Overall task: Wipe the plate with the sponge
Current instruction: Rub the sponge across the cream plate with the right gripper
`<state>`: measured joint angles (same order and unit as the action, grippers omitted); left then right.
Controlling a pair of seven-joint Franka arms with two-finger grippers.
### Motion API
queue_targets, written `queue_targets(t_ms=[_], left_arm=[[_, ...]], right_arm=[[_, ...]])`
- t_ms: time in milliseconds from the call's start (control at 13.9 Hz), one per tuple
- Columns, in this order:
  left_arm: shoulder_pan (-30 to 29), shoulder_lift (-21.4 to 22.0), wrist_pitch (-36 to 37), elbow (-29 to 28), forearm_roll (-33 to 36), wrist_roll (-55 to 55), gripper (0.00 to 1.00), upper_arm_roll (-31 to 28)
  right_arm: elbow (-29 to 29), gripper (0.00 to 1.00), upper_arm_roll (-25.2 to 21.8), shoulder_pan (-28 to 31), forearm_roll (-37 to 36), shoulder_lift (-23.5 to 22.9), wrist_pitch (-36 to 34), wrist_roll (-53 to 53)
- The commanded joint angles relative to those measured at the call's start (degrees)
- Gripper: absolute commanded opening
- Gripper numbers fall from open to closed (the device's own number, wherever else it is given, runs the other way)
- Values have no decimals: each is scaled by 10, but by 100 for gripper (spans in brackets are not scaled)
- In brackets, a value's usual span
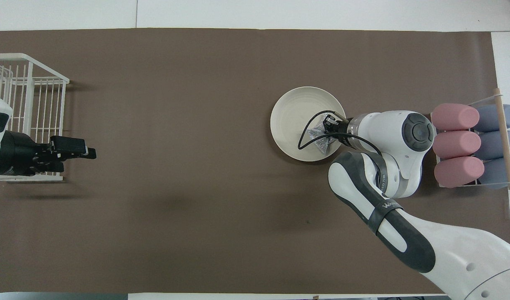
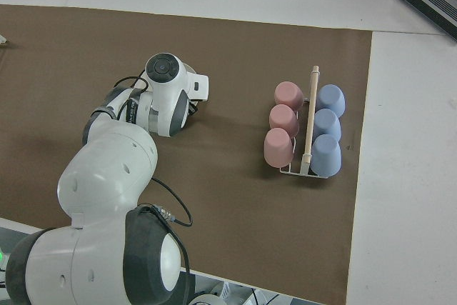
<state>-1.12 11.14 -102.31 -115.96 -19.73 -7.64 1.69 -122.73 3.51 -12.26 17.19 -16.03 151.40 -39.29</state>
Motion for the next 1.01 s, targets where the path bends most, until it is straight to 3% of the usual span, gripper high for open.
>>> queue_targets(t_ms=[0,360,721,937], left_arm=[[3,-7,6,11,-7,-19,100,0],[7,-7,5,11,-8,-20,100,0],[6,-7,3,8,-17,-19,100,0],[-1,-6,2,7,-72,-19,100,0]], right_arm=[[0,0,4,-47,5,-20,13,-81],[12,0,4,-55,5,-20,14,-108],[161,0,-2,-61,-8,15,-232,-240],[262,0,-1,-88,-71,26,-361,-370]])
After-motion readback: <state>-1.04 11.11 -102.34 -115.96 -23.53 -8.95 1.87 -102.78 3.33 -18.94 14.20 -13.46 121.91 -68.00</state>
